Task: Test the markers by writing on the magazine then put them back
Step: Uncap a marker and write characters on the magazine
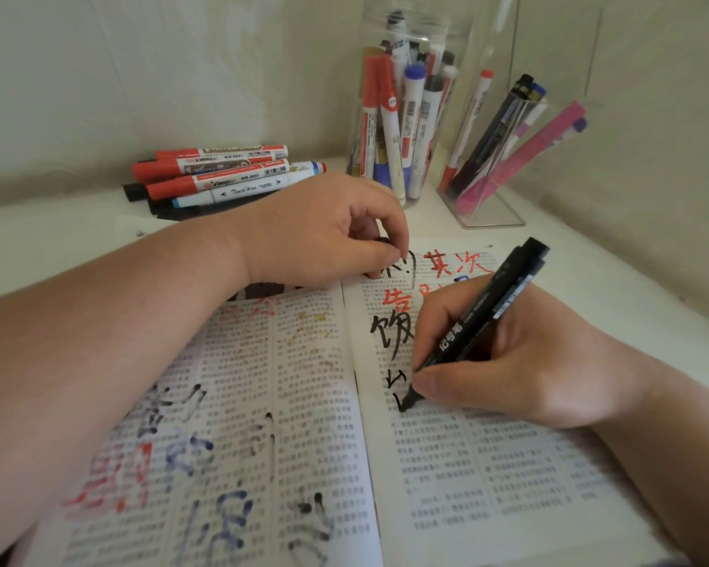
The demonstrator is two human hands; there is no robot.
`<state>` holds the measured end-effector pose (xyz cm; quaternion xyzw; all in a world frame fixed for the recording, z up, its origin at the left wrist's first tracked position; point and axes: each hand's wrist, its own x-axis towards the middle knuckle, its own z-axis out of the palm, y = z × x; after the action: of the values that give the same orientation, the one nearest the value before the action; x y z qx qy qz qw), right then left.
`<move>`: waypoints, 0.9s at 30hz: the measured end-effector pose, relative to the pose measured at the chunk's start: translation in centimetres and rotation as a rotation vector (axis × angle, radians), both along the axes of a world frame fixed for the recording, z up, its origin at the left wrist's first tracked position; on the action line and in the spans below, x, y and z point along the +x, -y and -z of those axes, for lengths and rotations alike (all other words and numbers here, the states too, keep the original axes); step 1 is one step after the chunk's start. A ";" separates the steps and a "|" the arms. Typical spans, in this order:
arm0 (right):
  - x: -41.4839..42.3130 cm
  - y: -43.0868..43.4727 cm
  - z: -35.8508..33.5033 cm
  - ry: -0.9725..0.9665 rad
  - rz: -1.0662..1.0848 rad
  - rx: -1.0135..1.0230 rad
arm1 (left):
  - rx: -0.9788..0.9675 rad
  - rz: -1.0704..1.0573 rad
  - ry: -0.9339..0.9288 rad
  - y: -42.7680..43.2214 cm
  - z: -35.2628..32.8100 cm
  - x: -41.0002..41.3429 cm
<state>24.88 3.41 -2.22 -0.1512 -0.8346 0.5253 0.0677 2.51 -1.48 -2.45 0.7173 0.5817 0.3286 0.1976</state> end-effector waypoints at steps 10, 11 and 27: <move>-0.2 -0.1 0.0 -0.017 0.052 0.022 | -0.048 -0.057 0.046 0.2 -0.1 0.4; -0.2 -0.1 -0.1 -0.012 0.041 0.011 | -0.056 -0.067 0.050 0.3 -0.2 0.5; -0.2 -0.4 0.0 -0.040 0.152 0.132 | -0.062 -0.121 0.002 -0.1 -0.4 0.5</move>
<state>24.64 3.80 -2.23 -0.1987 -0.8520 0.4655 0.1337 2.97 -1.41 -2.02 0.6740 0.6338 0.3225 0.1998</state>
